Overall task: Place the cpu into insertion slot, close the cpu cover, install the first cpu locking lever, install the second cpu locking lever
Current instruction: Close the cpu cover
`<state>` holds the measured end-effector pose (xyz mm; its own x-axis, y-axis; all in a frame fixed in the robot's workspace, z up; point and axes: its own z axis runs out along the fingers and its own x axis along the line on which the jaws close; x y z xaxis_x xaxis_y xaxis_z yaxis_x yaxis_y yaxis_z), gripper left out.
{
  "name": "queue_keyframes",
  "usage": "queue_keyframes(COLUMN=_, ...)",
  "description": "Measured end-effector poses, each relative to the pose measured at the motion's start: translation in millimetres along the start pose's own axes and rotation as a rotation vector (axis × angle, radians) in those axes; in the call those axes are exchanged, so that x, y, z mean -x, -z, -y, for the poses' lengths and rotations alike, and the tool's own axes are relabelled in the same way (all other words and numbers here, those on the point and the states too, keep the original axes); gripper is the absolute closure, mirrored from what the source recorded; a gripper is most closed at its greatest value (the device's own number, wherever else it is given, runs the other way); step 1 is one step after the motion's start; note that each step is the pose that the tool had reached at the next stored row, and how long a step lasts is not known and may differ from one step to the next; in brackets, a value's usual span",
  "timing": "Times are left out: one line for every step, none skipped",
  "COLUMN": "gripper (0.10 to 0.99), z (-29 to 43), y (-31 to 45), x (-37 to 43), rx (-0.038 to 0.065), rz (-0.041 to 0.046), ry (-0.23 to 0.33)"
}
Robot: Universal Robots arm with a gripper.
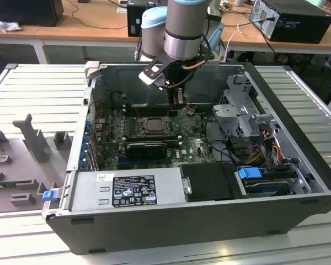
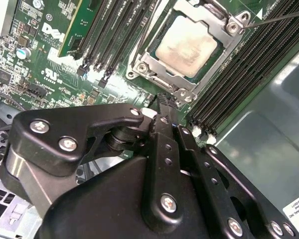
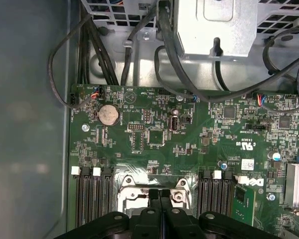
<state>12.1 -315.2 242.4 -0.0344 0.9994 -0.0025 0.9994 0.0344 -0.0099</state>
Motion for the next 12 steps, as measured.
queue_keyframes(gripper=0.98, z=0.6, y=0.0, x=0.0, rx=0.0, rz=0.0, ry=0.0)
queue_keyframes(gripper=0.98, z=1.4, y=0.0, x=0.0, rx=0.0, rz=0.0, ry=0.0)
queue_keyframes(gripper=0.98, z=1.9, y=0.0, x=-0.1, rx=0.0, rz=0.0, ry=0.0)
queue_keyframes(gripper=0.98, z=2.9, y=0.0, x=-0.1, rx=0.0, rz=0.0, ry=0.0)
queue_keyframes(gripper=0.98, z=4.0, y=-0.1, x=-0.1, rx=0.0, rz=0.0, ry=0.0)
queue_keyframes(gripper=0.98, z=4.8, y=-0.1, x=-0.2, rx=0.0, rz=-0.0001, ry=0.0)
queue_keyframes(gripper=0.98, z=5.7, y=-0.1, x=-0.2, rx=0.0, rz=-0.0001, ry=0.0)
queue_keyframes(gripper=0.98, z=6.4, y=-0.3, x=-0.3, rx=0.0, rz=-0.0001, ry=0.0)
queue_keyframes(gripper=0.98, z=7.7, y=-1.2, x=-0.4, rx=0.0, rz=-0.0002, ry=0.0)
queue_keyframes(gripper=0.98, z=8.3, y=-2.2, x=-0.3, rx=0.0, rz=0.0, ry=0.0)
queue_keyframes(gripper=0.98, z=8.8, y=-3.5, x=-0.3, rx=0.0, rz=0.0001, ry=0.0)
queue_keyframes(gripper=0.98, z=9.7, y=-5.5, x=-0.4, rx=0.0, rz=0.0003, ry=0.0)
